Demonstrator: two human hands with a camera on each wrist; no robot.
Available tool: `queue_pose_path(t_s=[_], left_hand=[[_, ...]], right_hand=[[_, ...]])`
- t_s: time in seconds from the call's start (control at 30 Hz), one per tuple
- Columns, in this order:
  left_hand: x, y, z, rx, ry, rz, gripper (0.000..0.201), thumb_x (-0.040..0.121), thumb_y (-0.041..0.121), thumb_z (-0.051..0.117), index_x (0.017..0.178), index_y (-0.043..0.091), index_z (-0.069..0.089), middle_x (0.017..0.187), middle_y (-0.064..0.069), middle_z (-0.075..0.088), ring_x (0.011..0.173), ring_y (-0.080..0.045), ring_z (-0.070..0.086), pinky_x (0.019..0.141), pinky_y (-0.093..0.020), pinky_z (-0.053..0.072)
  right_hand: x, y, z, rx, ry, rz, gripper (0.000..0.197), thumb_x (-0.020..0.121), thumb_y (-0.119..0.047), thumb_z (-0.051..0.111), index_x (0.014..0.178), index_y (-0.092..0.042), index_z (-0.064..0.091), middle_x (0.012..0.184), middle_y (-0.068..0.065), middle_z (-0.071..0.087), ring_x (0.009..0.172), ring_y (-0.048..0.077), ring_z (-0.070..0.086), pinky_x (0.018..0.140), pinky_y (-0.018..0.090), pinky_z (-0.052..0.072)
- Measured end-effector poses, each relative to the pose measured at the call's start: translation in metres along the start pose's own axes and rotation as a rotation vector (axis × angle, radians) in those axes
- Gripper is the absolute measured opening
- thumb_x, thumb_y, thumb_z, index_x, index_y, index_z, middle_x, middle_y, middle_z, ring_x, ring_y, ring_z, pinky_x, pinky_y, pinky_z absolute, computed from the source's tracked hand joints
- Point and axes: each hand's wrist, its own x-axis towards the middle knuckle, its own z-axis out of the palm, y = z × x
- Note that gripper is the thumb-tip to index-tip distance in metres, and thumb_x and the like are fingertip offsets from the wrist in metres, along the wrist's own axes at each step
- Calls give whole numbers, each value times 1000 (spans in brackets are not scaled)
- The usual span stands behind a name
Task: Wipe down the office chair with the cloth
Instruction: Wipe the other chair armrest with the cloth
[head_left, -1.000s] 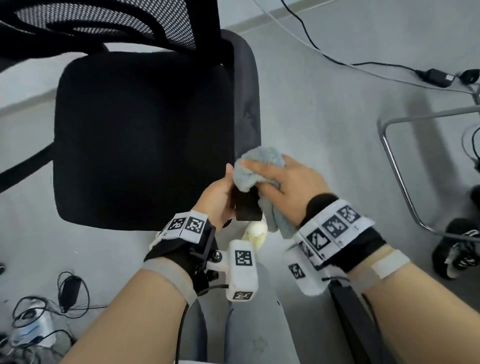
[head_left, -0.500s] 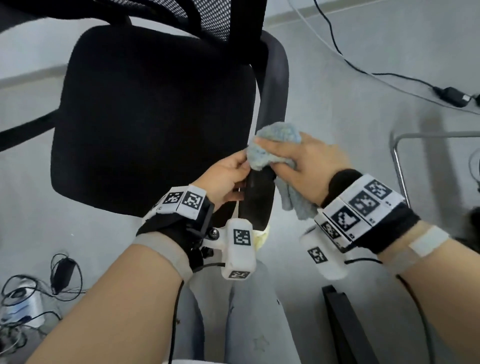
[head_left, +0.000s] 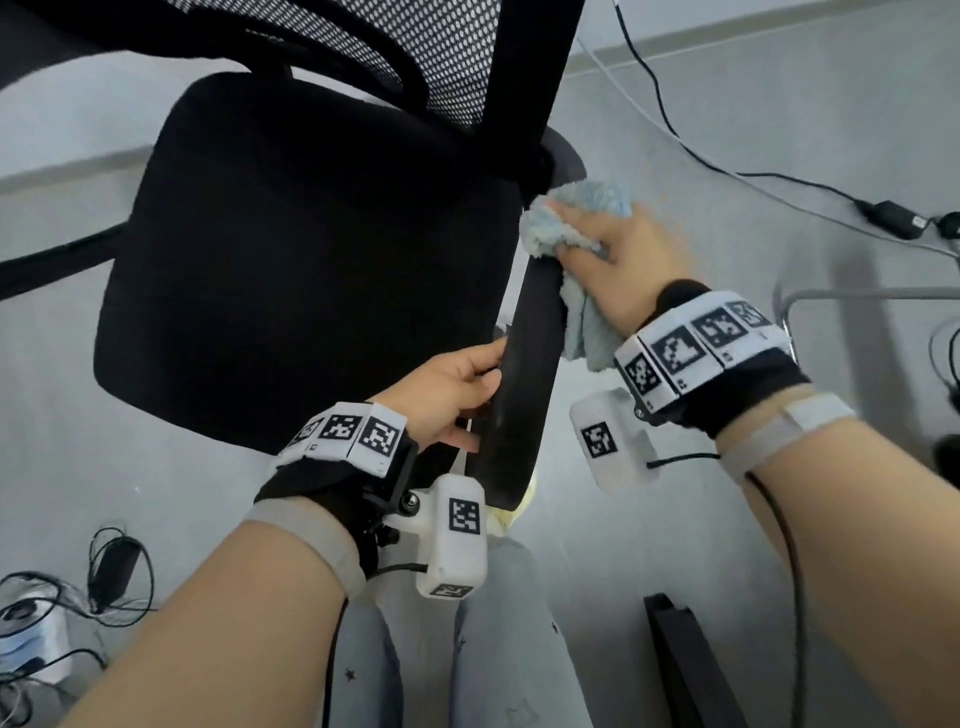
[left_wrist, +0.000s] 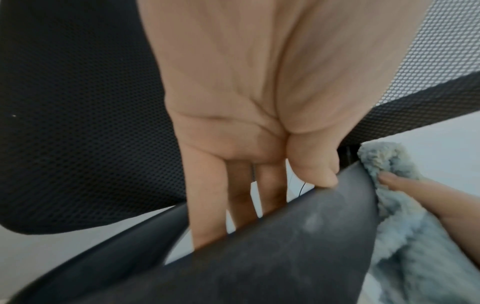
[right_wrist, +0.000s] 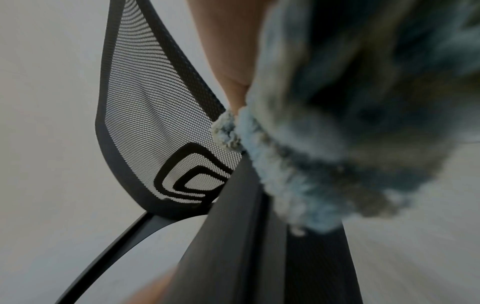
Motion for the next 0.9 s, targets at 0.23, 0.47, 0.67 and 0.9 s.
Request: queue_pose_path(t_s=[0.23,0.47,0.67,0.9], left_hand=[[-2,-6,12,-21,120,66,43,100,21,30,123,55,40,120,1,55,104,-22,47,86,-42,53],[0,-14,18,-50,158,77,41,100,25,31,119,58,45,110,-3,53,99,-24,47,93,-51,49],[-11,-21,16,-18,126,60,42,100,23,29,122,56,44,113,-8,53,99,-23,45,87,-43,52],[-6,-17,24,-126,172,96,43,100,17,29,134,40,41,131,1,58,109,-16,53,88,-37,49]], right_hand=[[57,-31,-27,-103,25,64,38,93,-28,44,128,-41,47,137,3,49,109,26,56,87,27,42],[-11,-4,4,127,27,99,40,91,-29,48,130,-36,47,137,2,52,125,22,47,105,35,37],[34,-21,-21,6,84,163,36,92,-30,46,127,-31,52,109,1,65,97,20,60,78,19,43],[-40,-9,14,-57,-26,72,41,92,-34,44,132,-41,41,128,11,51,111,30,53,97,42,44]])
